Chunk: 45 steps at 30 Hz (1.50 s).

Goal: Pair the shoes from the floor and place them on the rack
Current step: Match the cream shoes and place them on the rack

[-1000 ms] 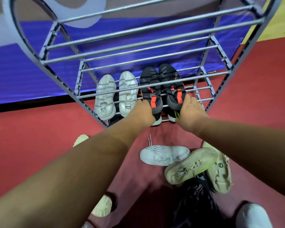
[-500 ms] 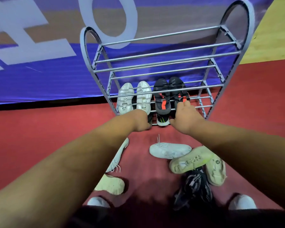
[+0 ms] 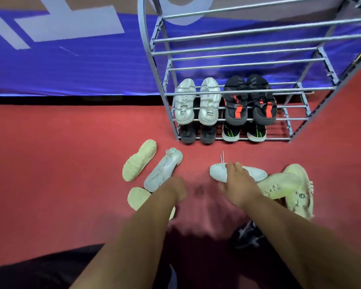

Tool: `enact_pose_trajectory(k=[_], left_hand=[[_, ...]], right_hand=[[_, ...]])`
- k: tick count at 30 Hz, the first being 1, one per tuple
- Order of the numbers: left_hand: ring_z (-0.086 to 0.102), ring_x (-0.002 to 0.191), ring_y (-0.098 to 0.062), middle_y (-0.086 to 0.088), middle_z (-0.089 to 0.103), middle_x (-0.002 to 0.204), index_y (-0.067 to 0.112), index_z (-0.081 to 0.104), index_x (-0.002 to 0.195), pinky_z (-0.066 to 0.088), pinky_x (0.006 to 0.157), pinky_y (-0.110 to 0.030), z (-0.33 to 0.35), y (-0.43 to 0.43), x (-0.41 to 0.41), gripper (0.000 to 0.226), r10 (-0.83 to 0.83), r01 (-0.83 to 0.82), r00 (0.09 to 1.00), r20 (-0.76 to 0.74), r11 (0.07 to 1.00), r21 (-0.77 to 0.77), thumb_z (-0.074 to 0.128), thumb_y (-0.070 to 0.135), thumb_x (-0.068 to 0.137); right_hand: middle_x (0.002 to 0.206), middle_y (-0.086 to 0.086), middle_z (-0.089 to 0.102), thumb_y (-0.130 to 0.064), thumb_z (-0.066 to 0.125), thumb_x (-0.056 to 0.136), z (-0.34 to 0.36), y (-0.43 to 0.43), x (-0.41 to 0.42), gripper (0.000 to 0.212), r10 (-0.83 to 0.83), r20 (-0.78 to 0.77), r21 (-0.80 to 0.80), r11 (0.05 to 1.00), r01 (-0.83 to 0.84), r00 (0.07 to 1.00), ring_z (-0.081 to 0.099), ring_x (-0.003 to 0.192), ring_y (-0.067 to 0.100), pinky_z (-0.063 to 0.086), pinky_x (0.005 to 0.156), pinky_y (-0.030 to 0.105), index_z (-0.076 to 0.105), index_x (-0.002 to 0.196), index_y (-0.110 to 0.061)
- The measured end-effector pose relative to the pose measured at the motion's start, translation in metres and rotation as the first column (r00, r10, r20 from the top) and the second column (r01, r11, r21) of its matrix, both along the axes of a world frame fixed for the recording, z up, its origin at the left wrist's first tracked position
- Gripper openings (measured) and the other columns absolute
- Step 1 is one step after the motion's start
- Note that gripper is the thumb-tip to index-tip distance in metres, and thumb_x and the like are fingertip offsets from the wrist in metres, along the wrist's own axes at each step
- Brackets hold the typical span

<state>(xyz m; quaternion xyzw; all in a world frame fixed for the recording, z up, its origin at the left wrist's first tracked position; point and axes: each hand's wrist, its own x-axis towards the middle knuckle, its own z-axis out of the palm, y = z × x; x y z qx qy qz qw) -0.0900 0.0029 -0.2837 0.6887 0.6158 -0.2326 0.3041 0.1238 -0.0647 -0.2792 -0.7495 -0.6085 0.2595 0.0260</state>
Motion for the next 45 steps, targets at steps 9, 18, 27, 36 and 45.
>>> enact_pose_trajectory(k=[9, 18, 27, 36, 45], left_hand=[[0.066, 0.116, -0.032, -0.012, 0.068, 0.127, 0.011, 0.066, 0.128, 0.055, 0.098, -0.043, -0.074, -0.04, -0.044, 0.034, 0.158, -0.161, 0.985, -0.065, 0.986, -0.047, 0.055, 0.02, 0.097], [0.051, 0.127, -0.035, -0.013, 0.038, 0.136, 0.009, 0.035, 0.139, 0.047, 0.104, -0.046, -0.104, -0.036, -0.068, 0.057, 0.622, -0.619, 0.772, -0.131, 0.783, 0.066, 0.055, 0.037, 0.093], [0.017, 0.15, -0.044, -0.015, -0.003, 0.17, 0.038, 0.008, 0.163, 0.033, 0.112, -0.055, -0.133, -0.033, -0.069, 0.069, 0.196, -0.244, 0.939, -0.282, 0.959, -0.143, 0.042, 0.048, 0.104], [0.034, 0.127, -0.033, -0.005, 0.01, 0.16, 0.042, 0.019, 0.153, 0.052, 0.083, -0.044, -0.147, -0.053, -0.075, 0.086, -0.073, 0.093, 0.955, -0.289, 0.994, 0.056, 0.071, 0.019, 0.089], [0.05, 0.114, -0.035, -0.006, 0.046, 0.138, 0.026, 0.045, 0.136, 0.048, 0.09, -0.042, -0.139, -0.035, -0.07, 0.072, -0.162, 0.148, 0.987, 0.024, 0.945, 0.291, 0.07, 0.038, 0.07]], right_hand=[[0.143, 0.013, 0.042, -0.048, 0.054, 0.099, -0.054, -0.002, -0.021, 0.066, 0.107, 0.034, -0.164, 0.981, -0.1, 0.994, 0.051, 0.125, 0.034, 0.046, 0.105, 0.046, 0.036, 0.151, -0.011], [0.145, 0.015, 0.039, -0.049, 0.056, 0.097, -0.094, 0.004, -0.048, 0.065, 0.171, 0.04, -0.261, 0.953, -0.155, 0.984, 0.045, 0.135, 0.038, 0.044, 0.106, 0.048, 0.04, 0.145, -0.007], [0.145, 0.017, 0.039, -0.044, 0.057, 0.098, -0.118, 0.004, -0.063, 0.07, 0.226, 0.008, -0.308, 0.927, -0.213, 0.974, 0.046, 0.133, 0.041, 0.043, 0.111, 0.05, 0.035, 0.151, -0.004], [0.148, 0.018, 0.039, -0.042, 0.058, 0.098, -0.13, 0.002, -0.061, 0.071, 0.21, 0.01, -0.33, 0.924, -0.195, 0.978, 0.044, 0.133, 0.043, 0.04, 0.113, 0.049, 0.033, 0.153, -0.004], [0.149, 0.026, 0.046, -0.039, 0.055, 0.102, -0.131, 0.014, -0.051, 0.068, 0.001, -0.081, -0.34, 0.94, -0.029, 0.997, 0.047, 0.138, 0.044, 0.037, 0.115, 0.046, 0.035, 0.156, -0.002]])
